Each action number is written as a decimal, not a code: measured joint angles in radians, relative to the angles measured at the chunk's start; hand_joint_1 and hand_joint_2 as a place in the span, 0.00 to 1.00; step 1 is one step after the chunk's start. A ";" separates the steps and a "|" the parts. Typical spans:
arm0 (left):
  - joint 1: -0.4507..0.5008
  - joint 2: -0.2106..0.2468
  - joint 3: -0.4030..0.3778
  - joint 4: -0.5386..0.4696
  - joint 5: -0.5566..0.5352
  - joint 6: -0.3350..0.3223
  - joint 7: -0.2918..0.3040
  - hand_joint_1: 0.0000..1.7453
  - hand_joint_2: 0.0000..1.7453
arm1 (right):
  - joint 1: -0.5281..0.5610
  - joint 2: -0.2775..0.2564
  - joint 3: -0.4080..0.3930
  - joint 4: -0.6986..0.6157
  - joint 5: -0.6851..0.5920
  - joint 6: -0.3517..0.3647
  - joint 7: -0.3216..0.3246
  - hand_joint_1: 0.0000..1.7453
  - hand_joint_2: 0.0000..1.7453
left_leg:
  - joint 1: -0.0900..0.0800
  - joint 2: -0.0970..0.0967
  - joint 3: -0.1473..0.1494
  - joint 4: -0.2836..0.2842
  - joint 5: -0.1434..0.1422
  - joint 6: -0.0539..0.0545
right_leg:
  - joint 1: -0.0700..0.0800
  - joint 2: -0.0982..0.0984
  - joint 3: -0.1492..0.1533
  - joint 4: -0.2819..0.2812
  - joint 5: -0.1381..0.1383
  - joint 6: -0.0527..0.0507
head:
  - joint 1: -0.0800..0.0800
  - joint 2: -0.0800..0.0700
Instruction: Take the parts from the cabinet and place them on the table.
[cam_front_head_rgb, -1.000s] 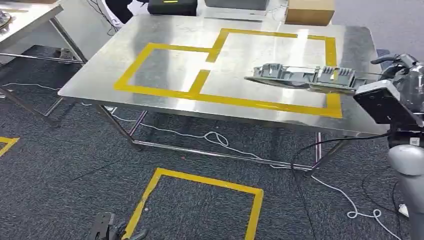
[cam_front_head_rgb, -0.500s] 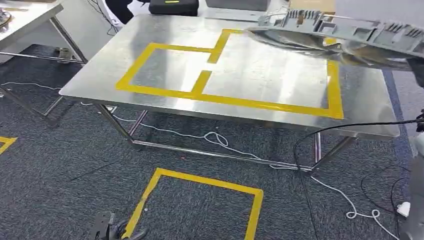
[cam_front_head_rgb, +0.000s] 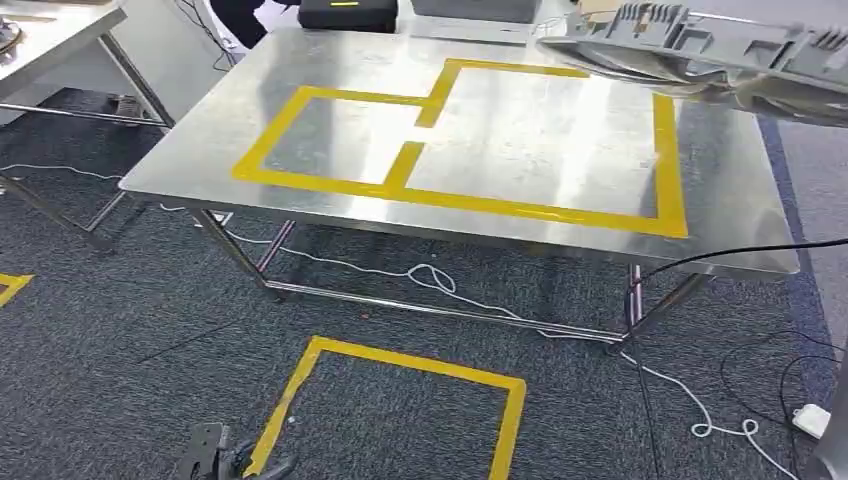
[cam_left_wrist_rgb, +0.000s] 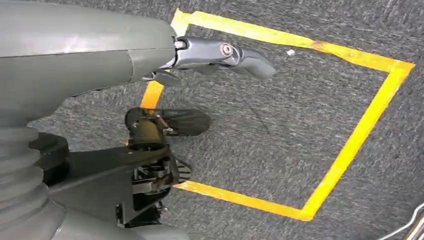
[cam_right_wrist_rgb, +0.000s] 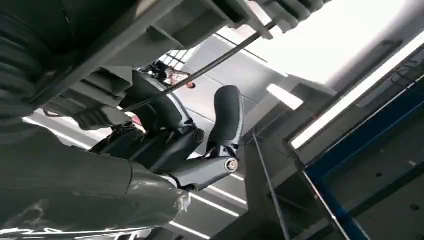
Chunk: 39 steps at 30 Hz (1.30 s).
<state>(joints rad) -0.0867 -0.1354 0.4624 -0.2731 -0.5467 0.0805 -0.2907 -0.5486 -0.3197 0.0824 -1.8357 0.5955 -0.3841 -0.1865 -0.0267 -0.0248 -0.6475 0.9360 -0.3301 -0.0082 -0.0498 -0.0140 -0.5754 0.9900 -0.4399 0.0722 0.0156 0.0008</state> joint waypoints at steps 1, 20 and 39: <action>0.000 0.000 0.000 0.000 0.000 0.000 0.000 0.00 1.00 | -0.001 -0.005 0.000 0.002 0.003 0.029 0.008 1.00 1.00 | 0.000 0.000 0.000 0.000 0.000 0.000 | 0.000 0.000 0.000 0.000 0.000 0.000 | -0.001 0.000; -0.015 -0.003 -0.028 0.000 -0.023 -0.018 0.034 0.00 1.00 | 0.096 -0.130 0.085 0.427 0.502 0.053 0.084 1.00 1.00 | 0.000 -0.001 0.000 0.001 0.000 0.003 | 0.000 0.000 0.003 -0.005 0.002 0.003 | 0.000 0.000; -0.016 -0.004 -0.041 0.000 -0.028 -0.018 0.038 0.00 1.00 | 0.135 -0.132 0.112 0.455 0.514 0.048 0.072 1.00 1.00 | 0.000 -0.001 0.000 0.001 0.000 0.004 | 0.000 0.000 0.004 -0.005 0.002 0.004 | 0.000 0.000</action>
<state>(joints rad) -0.1026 -0.1392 0.4215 -0.2735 -0.5749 0.0629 -0.2525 -0.4139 -0.4520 0.1946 -1.3806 1.1097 -0.3364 -0.1141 -0.0268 -0.0256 -0.6474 0.9369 -0.3304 -0.0045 -0.0496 -0.0141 -0.5711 0.9846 -0.4378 0.0762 0.0153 0.0008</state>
